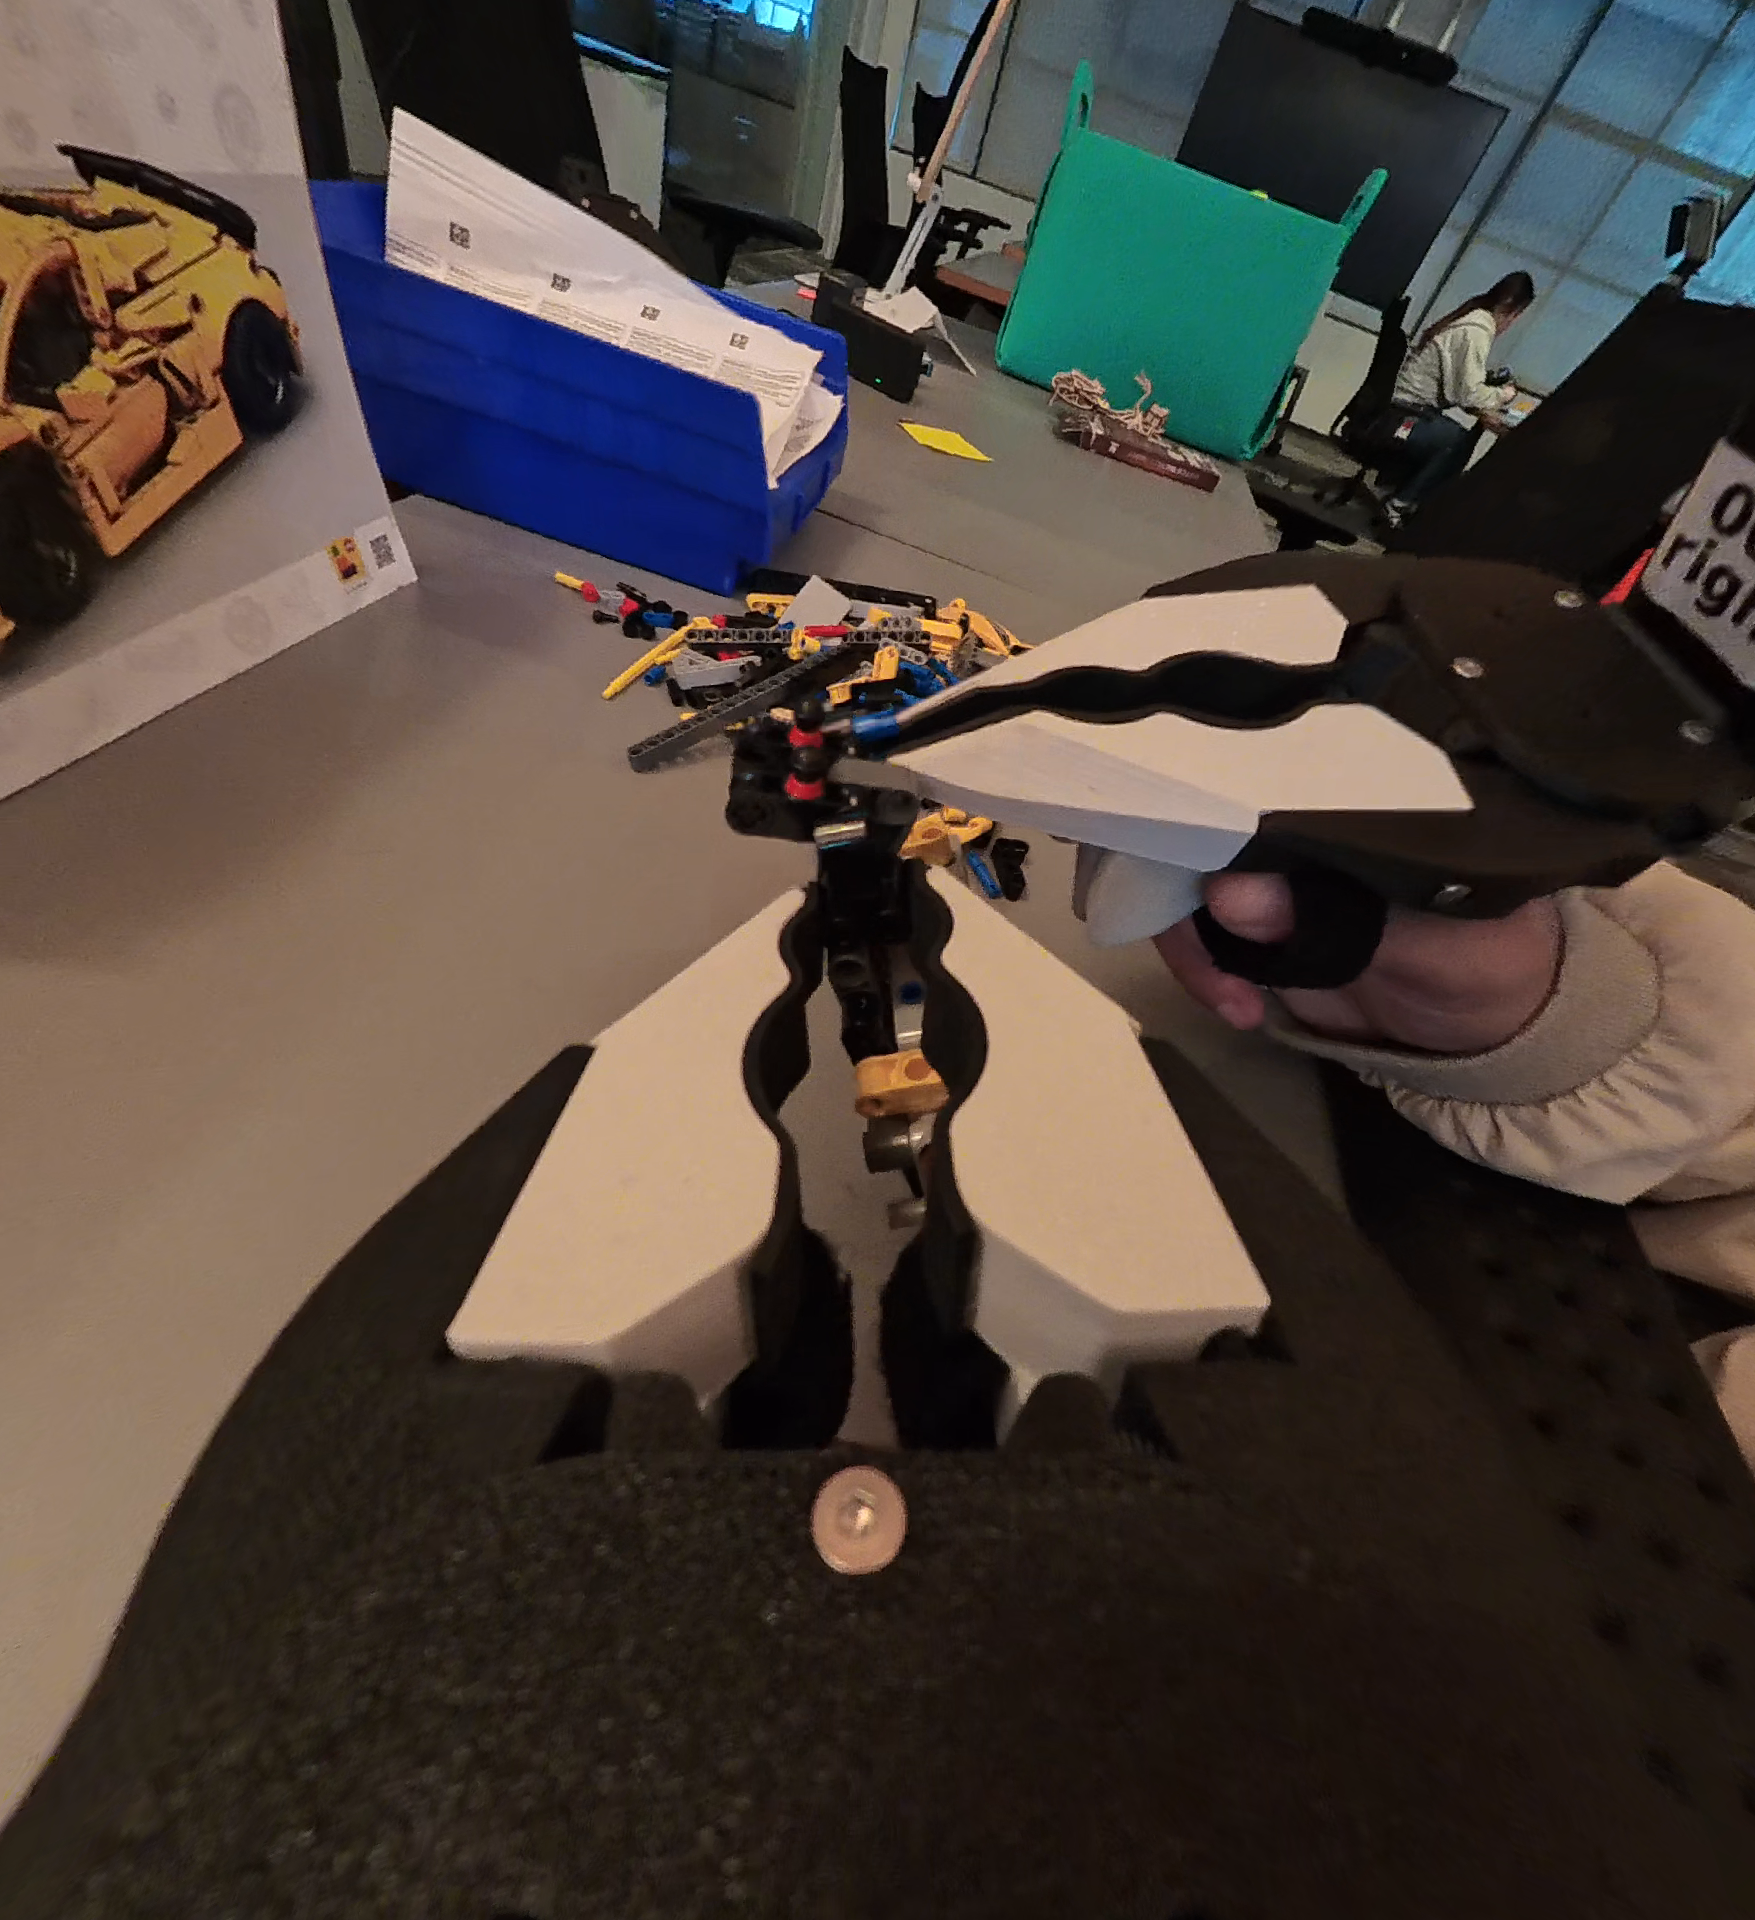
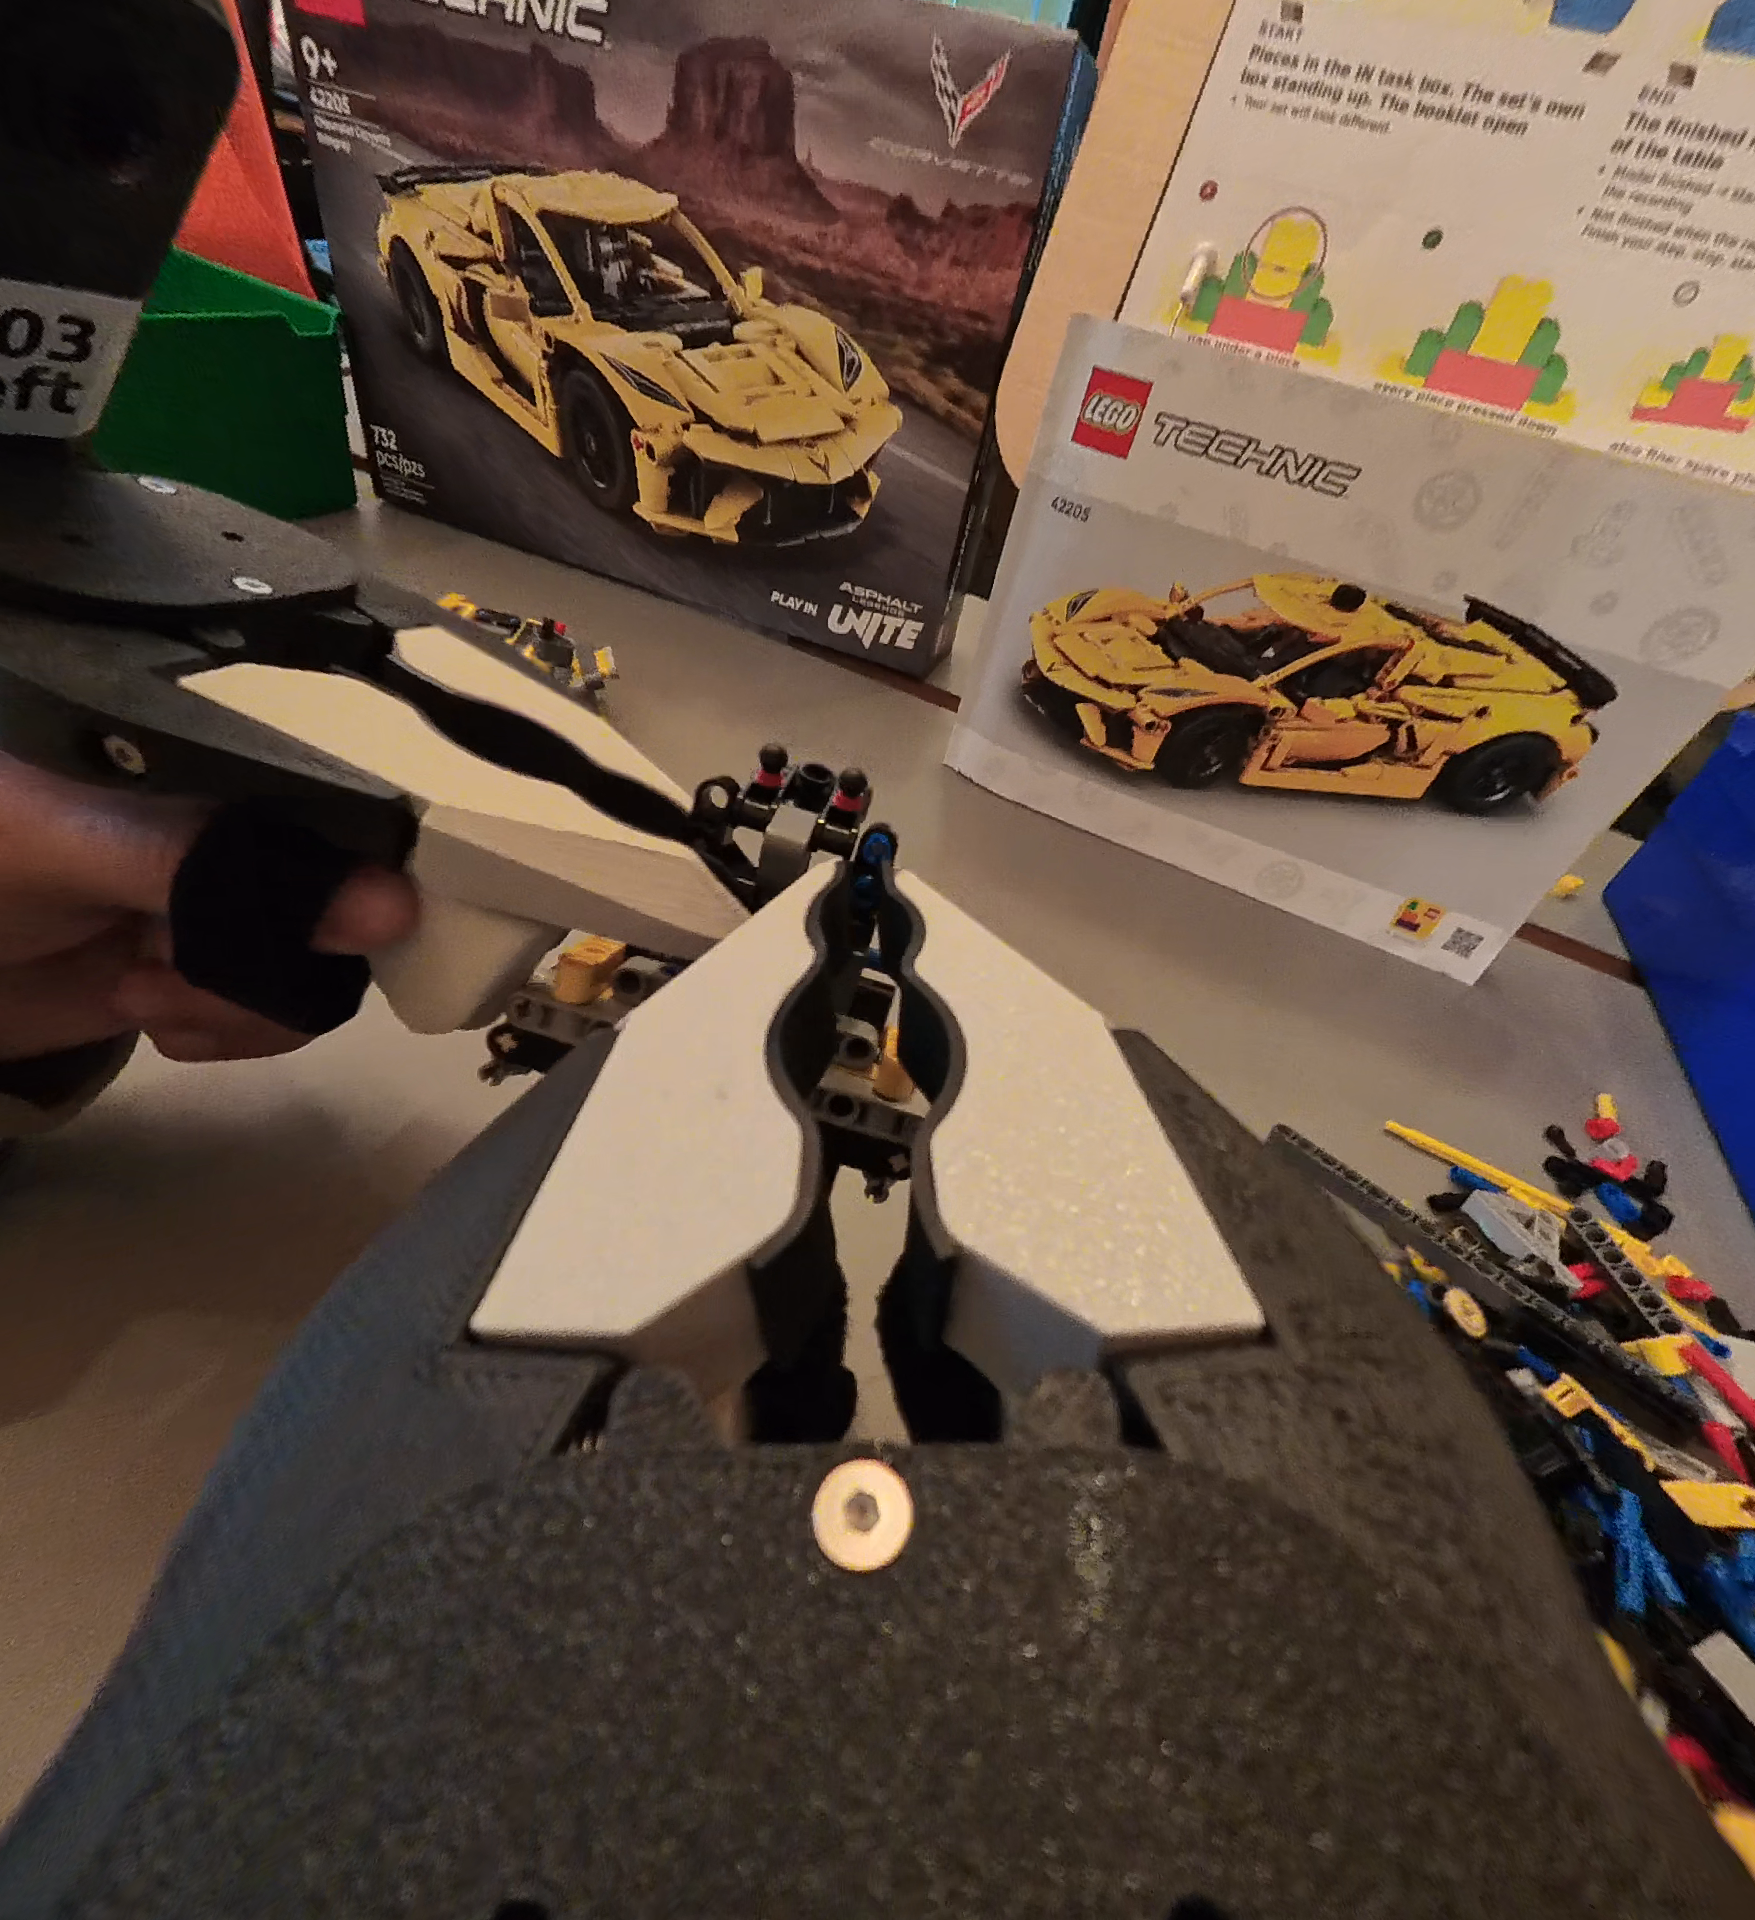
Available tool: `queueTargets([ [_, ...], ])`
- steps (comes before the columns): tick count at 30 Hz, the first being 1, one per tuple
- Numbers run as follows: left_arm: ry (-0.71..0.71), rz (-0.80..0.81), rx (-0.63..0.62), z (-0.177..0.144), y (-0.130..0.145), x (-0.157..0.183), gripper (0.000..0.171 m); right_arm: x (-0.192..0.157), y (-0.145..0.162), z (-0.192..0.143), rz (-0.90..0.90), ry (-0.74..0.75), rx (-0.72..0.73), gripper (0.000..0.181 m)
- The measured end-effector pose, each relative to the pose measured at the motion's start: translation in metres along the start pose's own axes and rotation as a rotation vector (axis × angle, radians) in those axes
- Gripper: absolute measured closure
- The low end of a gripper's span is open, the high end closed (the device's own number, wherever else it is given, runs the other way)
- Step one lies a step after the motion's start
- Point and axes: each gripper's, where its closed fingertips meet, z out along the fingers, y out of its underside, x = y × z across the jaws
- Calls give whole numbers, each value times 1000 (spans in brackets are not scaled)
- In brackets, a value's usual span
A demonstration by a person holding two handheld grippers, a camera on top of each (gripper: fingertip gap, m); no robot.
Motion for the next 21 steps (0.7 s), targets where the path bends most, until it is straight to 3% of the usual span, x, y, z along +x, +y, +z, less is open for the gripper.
queueTargets([
  [5,-134,-4,-15,3,0,-10,157,7,2,2,120,19,-20,180],
  [10,-124,-120,-7,4,-1,-12,156,9,1,2,146,36,-3,180],
  [12,-346,-142,-16,-13,5,-52,157,16,-8,-7,126,82,44,181],
  [13,-350,-202,26,-26,2,-67,157,21,-15,-15,103,112,73,181],
  [15,-213,-272,131,-36,-16,-59,157,15,-9,-16,159,52,65,181],
  [18,-170,-127,112,-26,-25,-34,156,11,5,-2,208,-2,6,181],
  [21,-153,-156,78,-25,-14,-38,156,12,4,3,234,-82,10,181],
])
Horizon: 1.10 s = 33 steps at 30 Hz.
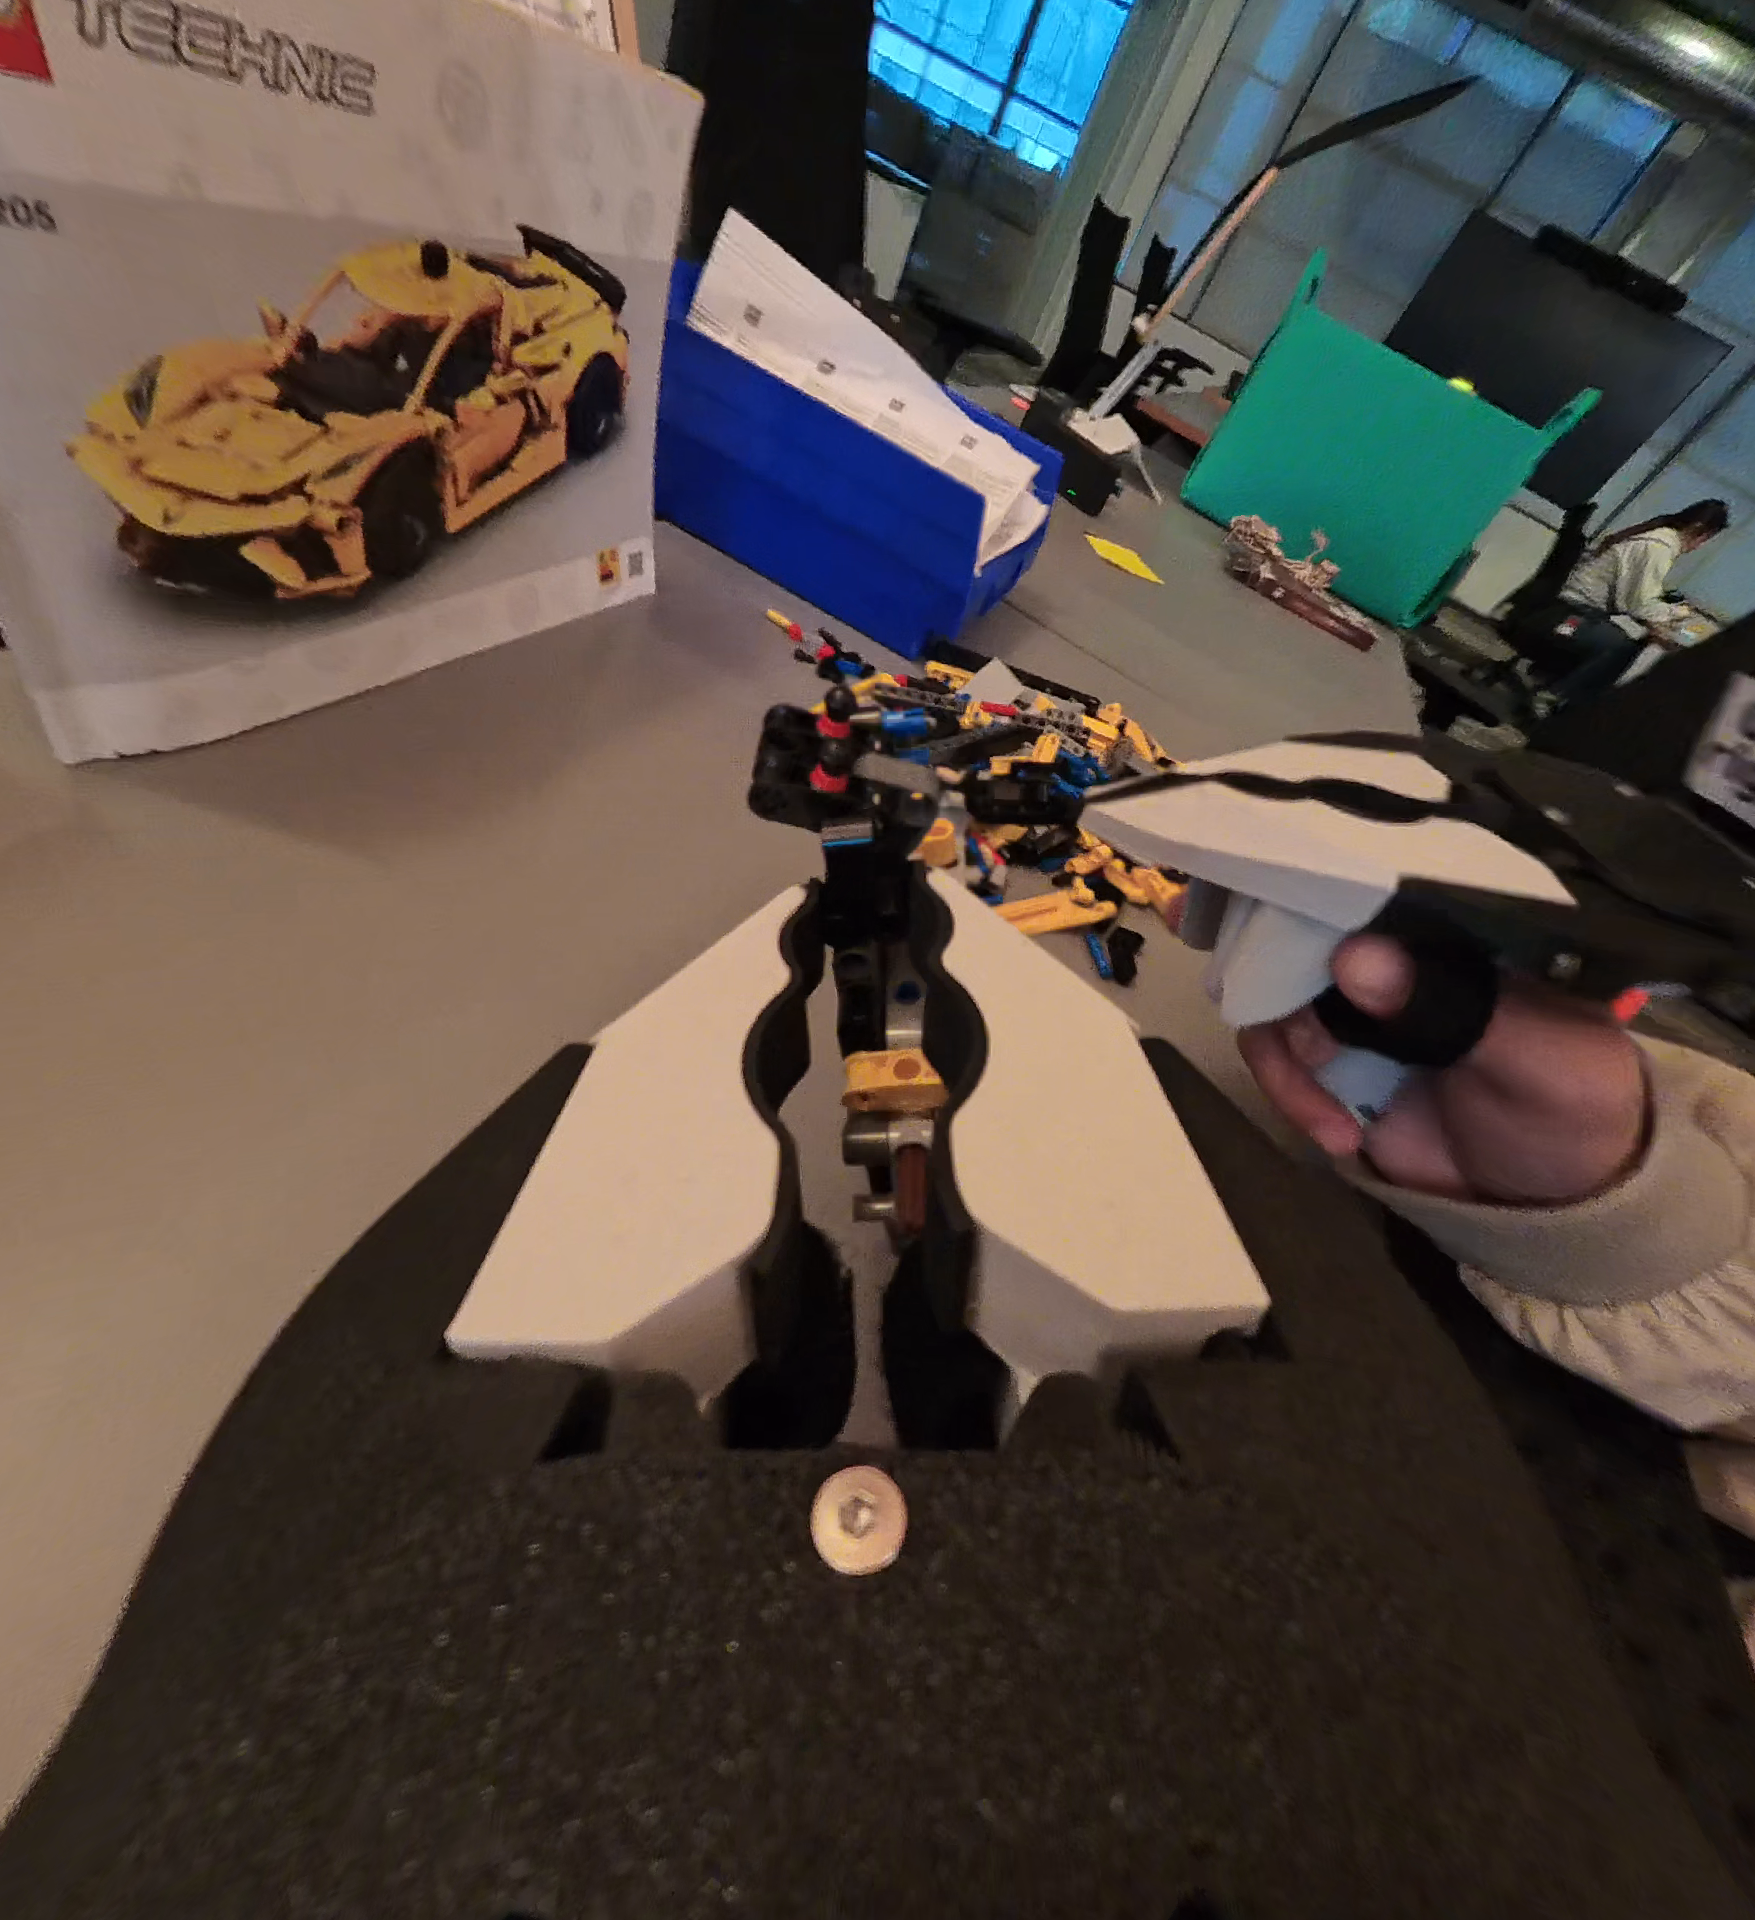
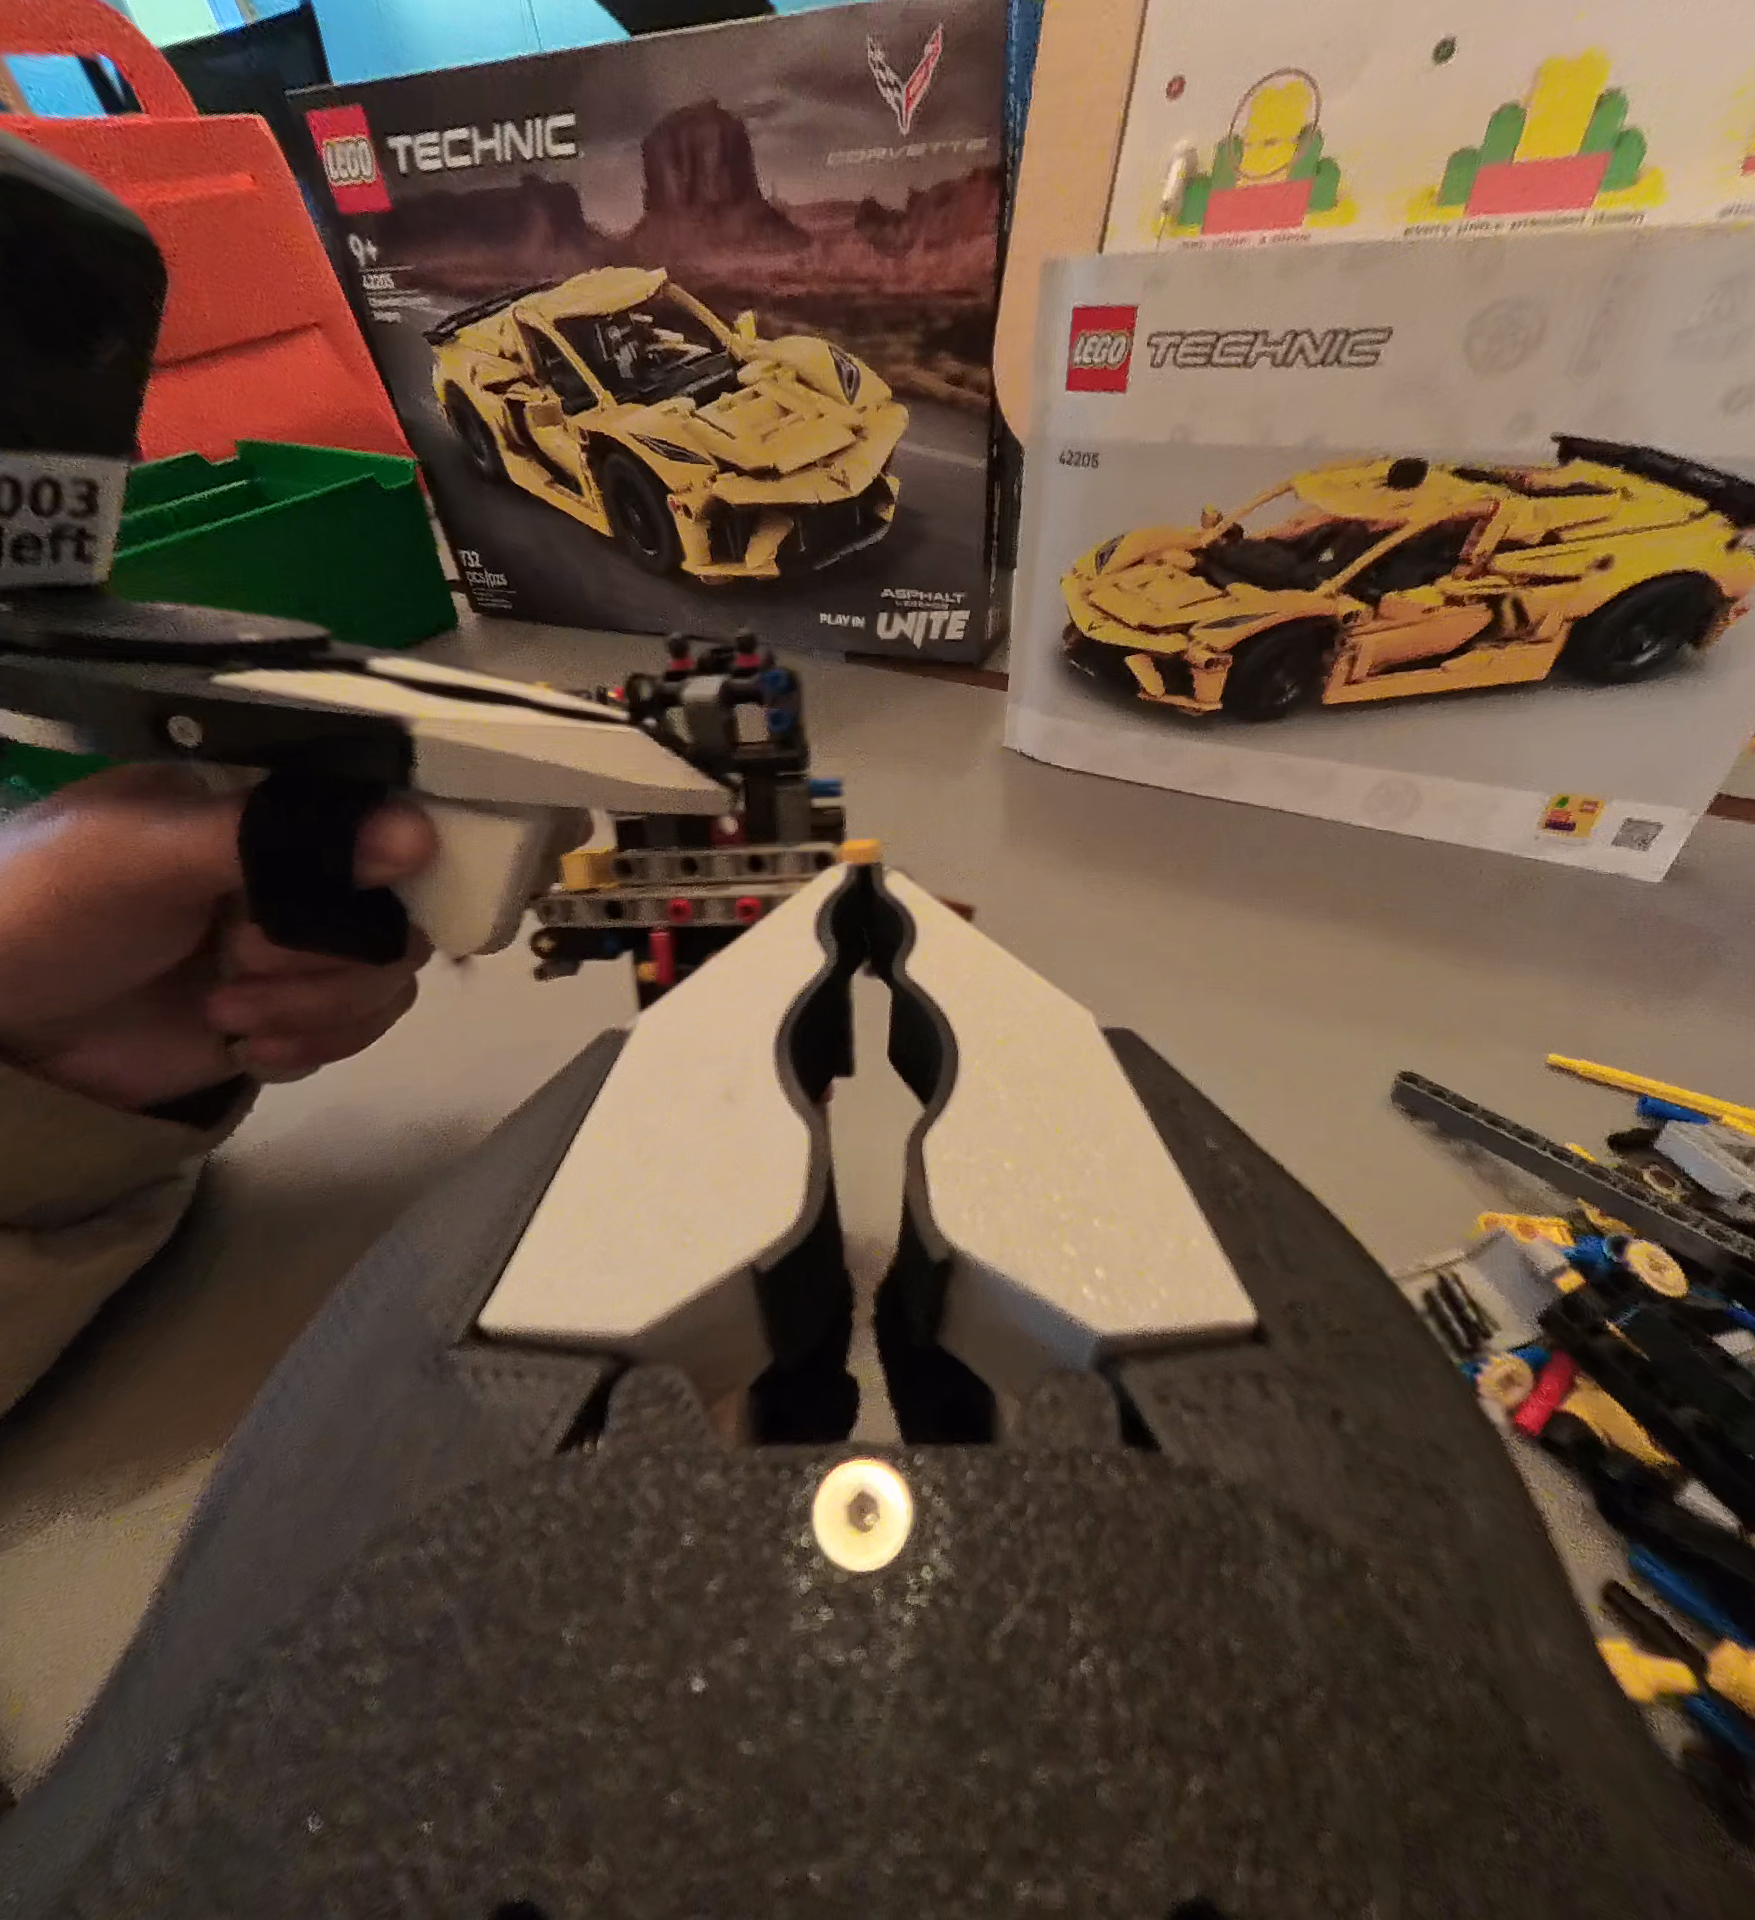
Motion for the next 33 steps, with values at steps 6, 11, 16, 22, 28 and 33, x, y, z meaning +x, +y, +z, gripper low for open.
queueTargets([
  [6,104,-27,-39,4,9,11,156,120,44,-30,-102,245,-285,181],
  [11,129,-41,-60,10,15,16,156,166,75,-49,-140,335,-410,163],
  [16,52,88,-52,15,16,20,156,41,7,-23,25,-17,-57,147],
  [22,55,155,-61,20,19,33,156,-10,-3,-1,68,-20,24,167],
  [28,56,172,-65,20,19,38,156,-6,0,3,-14,41,-15,178],
  [33,71,130,-8,22,12,39,153,-8,-6,0,-14,46,4,179],
])
